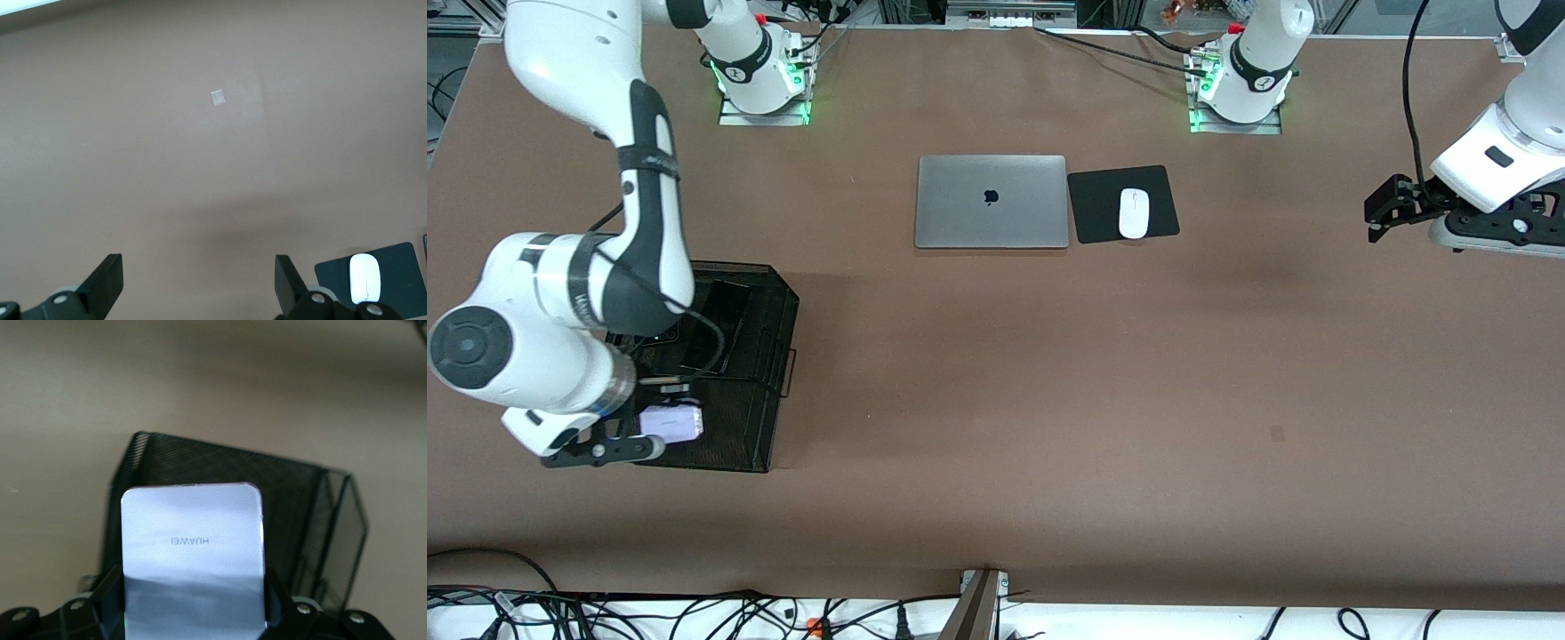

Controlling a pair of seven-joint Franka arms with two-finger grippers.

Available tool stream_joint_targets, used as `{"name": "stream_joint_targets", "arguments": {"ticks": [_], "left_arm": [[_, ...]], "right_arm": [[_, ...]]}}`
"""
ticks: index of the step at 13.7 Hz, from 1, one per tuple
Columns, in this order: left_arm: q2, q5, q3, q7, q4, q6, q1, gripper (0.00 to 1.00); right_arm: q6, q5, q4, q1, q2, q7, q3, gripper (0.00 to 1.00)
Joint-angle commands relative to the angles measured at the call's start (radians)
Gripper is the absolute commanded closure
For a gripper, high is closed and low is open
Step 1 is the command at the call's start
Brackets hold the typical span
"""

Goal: Place phones with both arms
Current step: 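Carry the white phone into the basket with the right gripper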

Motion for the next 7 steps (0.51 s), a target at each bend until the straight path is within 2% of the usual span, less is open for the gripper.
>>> {"name": "stream_joint_targets", "arguments": {"ticks": [1, 3, 7], "left_arm": [[-0.002, -0.031, -0.003, 0.018, 0.021, -0.039, -0.004, 0.0], [-0.002, -0.031, -0.003, 0.019, 0.021, -0.039, -0.001, 0.0], [-0.002, -0.031, -0.009, 0.015, 0.021, -0.04, 0.002, 0.0]], "right_arm": [[0.087, 0.059, -0.004, -0.057, 0.049, -0.141, 0.017, 1.0], [0.104, 0.133, -0.006, -0.087, 0.115, -0.264, 0.017, 1.0], [0.129, 0.164, -0.018, -0.093, 0.152, -0.285, 0.017, 1.0]]}}
